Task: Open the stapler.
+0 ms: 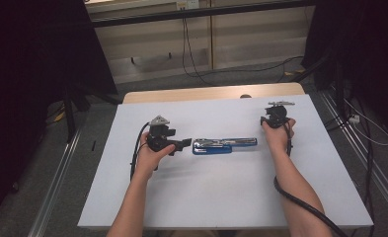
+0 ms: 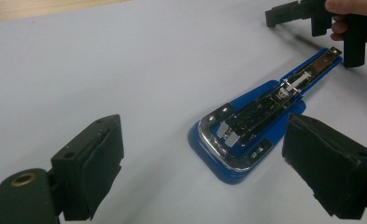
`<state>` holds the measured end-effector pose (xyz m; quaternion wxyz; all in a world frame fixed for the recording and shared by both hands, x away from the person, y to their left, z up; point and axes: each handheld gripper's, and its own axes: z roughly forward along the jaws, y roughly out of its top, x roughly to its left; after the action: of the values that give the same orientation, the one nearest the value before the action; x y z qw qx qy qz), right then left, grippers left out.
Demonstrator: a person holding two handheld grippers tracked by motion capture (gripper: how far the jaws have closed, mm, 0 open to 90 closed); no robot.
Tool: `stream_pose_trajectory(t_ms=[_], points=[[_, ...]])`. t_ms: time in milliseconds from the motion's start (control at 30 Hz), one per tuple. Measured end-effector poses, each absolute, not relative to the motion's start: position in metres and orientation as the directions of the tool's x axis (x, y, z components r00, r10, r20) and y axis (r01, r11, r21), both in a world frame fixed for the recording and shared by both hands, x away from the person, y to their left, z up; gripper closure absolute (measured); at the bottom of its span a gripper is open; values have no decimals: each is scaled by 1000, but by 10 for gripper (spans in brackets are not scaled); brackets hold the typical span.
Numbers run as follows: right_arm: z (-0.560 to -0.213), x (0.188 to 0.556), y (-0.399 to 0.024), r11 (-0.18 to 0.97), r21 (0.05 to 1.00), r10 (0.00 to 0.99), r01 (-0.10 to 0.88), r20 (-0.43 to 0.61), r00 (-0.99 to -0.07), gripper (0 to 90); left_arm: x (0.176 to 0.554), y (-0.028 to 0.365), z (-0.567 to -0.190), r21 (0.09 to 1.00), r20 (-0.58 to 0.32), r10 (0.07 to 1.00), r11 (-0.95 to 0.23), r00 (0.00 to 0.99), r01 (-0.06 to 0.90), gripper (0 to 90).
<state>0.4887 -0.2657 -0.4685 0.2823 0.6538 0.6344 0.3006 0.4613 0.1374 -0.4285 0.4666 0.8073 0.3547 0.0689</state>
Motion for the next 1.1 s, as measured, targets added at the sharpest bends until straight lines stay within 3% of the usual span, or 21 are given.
stream_pose_trajectory(t_ms=[133, 233, 333, 500, 667, 933, 1100], points=[[-469, 487, -266, -29, 753, 999, 657, 34, 6, 645, 462, 138, -429, 802, -214, 637, -319, 741, 505, 129], [-468, 486, -266, -59, 748, 998, 661, 62, 19, 548, 462, 138, -429, 801, -214, 637, -319, 740, 506, 129], [-468, 487, -263, -48, 749, 999, 661, 50, 16, 521, 462, 137, -429, 802, -217, 637, -316, 740, 507, 129], [-468, 490, -259, -27, 747, 1000, 664, 19, 19, 554, 462, 137, -430, 800, -217, 637, -318, 739, 509, 129], [-468, 491, -260, -7, 746, 1000, 666, 15, -6, 657, 463, 139, -431, 796, -218, 639, -321, 738, 513, 129], [-468, 484, -262, 21, 746, 999, 665, 17, -50, 651, 461, 140, -427, 800, -221, 640, -312, 736, 512, 134], [-466, 478, -261, 20, 737, 1000, 676, 1, -31, 562, 460, 139, -426, 805, -217, 636, -314, 741, 504, 136]])
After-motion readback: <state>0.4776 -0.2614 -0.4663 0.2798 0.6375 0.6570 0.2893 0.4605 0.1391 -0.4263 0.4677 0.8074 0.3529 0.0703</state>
